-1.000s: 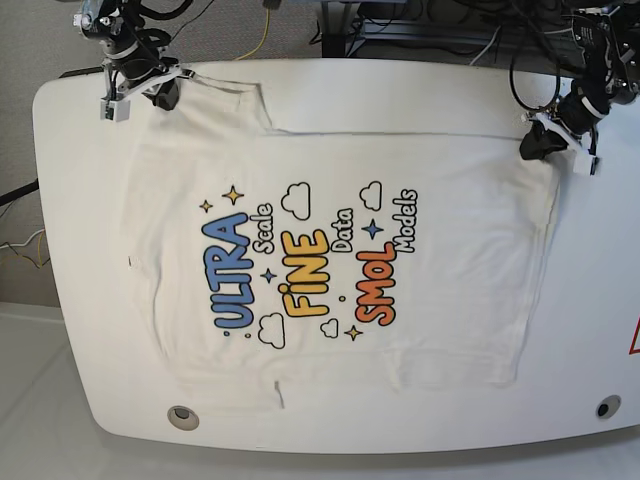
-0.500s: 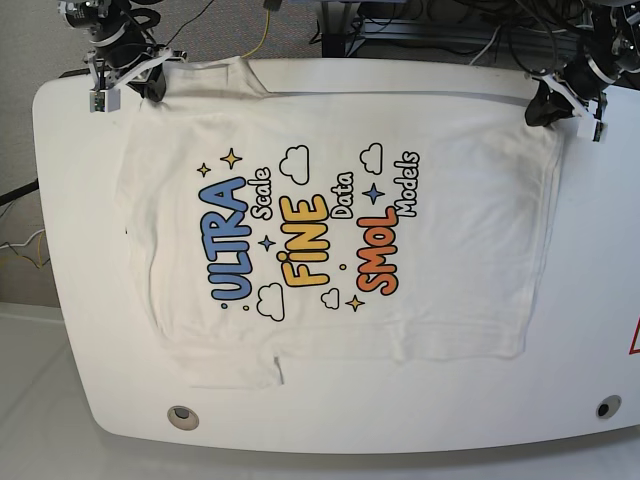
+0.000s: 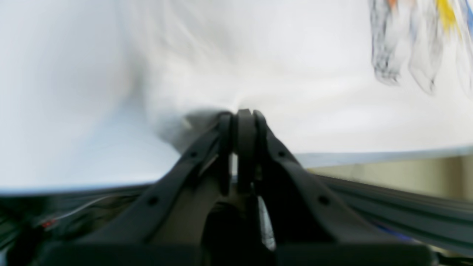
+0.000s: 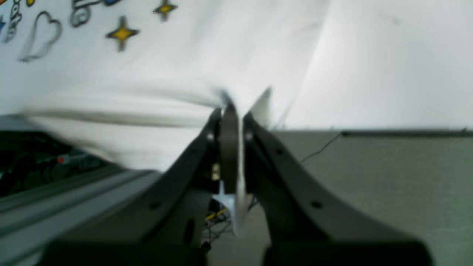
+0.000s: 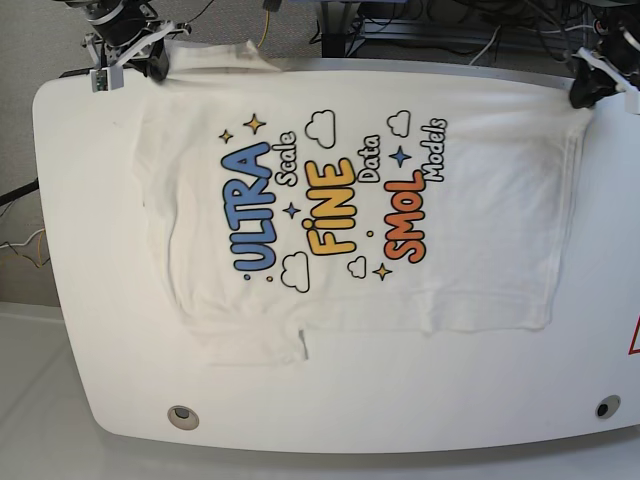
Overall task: Fold the T-shirt properly
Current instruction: 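Lift the shirt edge with both grippers and pull it toward the robot, then lay the folded edge down and open both grippers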
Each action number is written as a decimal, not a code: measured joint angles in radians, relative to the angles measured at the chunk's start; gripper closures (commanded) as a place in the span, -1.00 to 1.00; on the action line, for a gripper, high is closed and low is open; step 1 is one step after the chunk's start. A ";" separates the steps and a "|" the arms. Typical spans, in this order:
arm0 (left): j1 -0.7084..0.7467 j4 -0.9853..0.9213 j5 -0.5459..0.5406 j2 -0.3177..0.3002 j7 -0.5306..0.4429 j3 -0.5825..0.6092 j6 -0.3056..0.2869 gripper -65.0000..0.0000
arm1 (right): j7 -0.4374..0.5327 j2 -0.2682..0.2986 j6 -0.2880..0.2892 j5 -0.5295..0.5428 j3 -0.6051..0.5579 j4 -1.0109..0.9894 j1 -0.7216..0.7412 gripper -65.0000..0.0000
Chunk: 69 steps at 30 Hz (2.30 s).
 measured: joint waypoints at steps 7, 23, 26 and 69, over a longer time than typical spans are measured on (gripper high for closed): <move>-0.018 0.001 -0.010 0.015 0.029 -0.013 0.001 1.00 | 0.007 -0.009 -0.001 0.000 -0.005 -0.005 0.023 1.00; -0.118 0.041 -0.034 0.013 0.011 0.060 0.002 1.00 | 0.013 0.000 0.000 0.015 0.027 0.003 0.151 1.00; -0.150 0.043 -0.029 0.011 -0.007 0.085 0.002 1.00 | 0.011 0.000 0.000 0.014 0.026 0.004 0.167 1.00; -0.357 -0.048 0.034 0.008 0.034 0.165 0.005 1.00 | 0.019 0.011 0.000 -0.174 -0.083 -0.173 0.475 1.00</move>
